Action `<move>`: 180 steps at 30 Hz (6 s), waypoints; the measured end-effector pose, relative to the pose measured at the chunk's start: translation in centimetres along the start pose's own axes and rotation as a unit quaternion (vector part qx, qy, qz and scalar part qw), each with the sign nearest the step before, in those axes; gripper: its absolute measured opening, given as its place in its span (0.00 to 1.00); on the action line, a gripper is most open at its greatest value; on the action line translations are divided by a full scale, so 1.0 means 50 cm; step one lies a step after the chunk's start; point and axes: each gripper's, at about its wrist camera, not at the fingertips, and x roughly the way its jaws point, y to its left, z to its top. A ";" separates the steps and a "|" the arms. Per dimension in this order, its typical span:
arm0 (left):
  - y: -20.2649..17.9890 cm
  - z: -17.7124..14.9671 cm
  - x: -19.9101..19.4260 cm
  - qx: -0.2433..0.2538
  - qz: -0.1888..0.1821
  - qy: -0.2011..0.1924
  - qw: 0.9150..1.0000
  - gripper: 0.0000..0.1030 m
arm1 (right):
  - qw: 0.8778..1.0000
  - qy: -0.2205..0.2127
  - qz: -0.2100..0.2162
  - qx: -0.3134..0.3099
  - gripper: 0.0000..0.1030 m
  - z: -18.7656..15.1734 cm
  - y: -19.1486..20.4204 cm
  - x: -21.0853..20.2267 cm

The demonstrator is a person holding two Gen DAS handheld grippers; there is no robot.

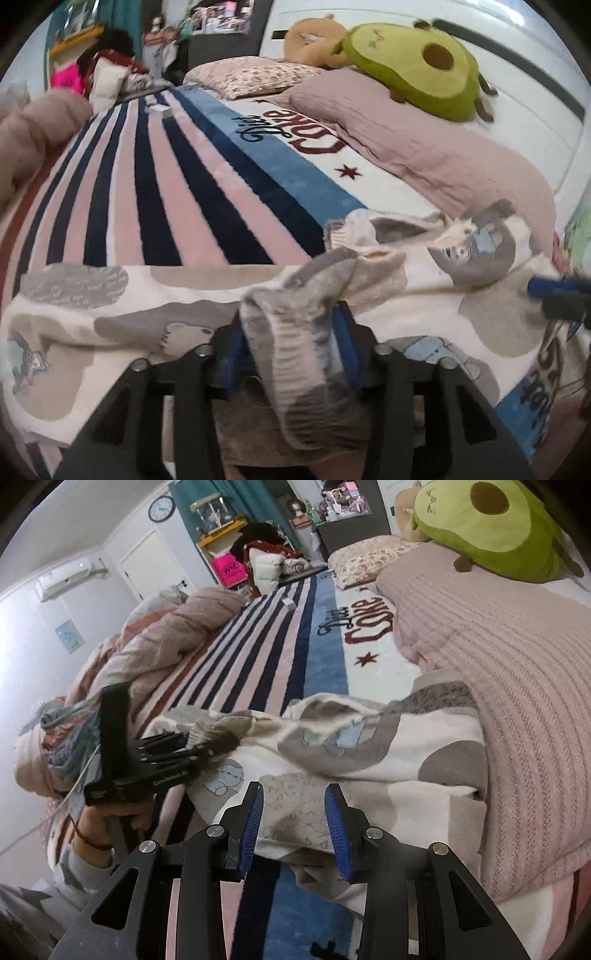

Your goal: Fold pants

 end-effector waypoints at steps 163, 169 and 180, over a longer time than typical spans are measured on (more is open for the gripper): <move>-0.014 0.012 -0.011 -0.024 -0.077 -0.002 0.997 0.62 | 0.966 0.008 -0.253 -0.043 0.06 -0.028 -0.008 -0.002; -0.013 0.013 -0.012 -0.021 -0.076 -0.001 0.997 0.62 | 0.955 0.003 -0.293 -0.038 0.00 -0.053 -0.022 -0.040; 0.012 0.016 -0.024 -0.036 -0.066 -0.011 0.997 0.62 | 0.980 -0.071 -0.184 0.020 0.36 0.010 -0.057 -0.095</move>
